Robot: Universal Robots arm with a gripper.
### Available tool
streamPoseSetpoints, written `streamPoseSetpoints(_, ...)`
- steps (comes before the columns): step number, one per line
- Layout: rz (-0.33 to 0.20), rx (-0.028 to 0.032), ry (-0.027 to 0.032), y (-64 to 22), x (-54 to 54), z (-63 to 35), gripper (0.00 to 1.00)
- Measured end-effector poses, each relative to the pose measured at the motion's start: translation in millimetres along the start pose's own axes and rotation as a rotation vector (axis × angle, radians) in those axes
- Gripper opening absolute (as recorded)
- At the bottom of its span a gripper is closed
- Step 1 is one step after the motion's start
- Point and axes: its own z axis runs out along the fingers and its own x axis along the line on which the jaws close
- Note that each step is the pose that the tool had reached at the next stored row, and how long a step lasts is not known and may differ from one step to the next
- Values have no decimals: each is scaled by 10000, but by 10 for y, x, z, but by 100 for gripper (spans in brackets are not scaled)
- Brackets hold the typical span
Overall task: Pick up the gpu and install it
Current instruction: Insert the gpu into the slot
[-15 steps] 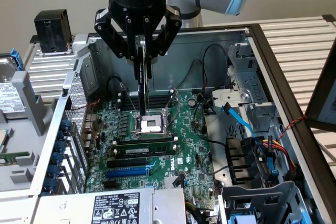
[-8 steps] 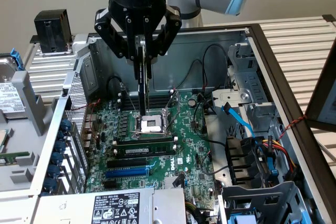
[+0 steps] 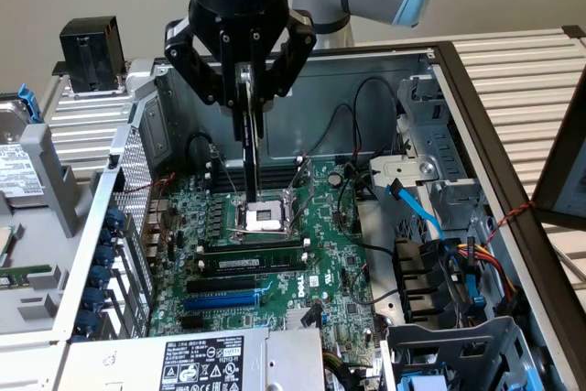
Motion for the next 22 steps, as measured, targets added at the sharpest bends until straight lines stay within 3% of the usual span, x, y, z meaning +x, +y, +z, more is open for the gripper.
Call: streamPoseSetpoints(22, -3970, 60, 539, -2, 0, 13, 27)
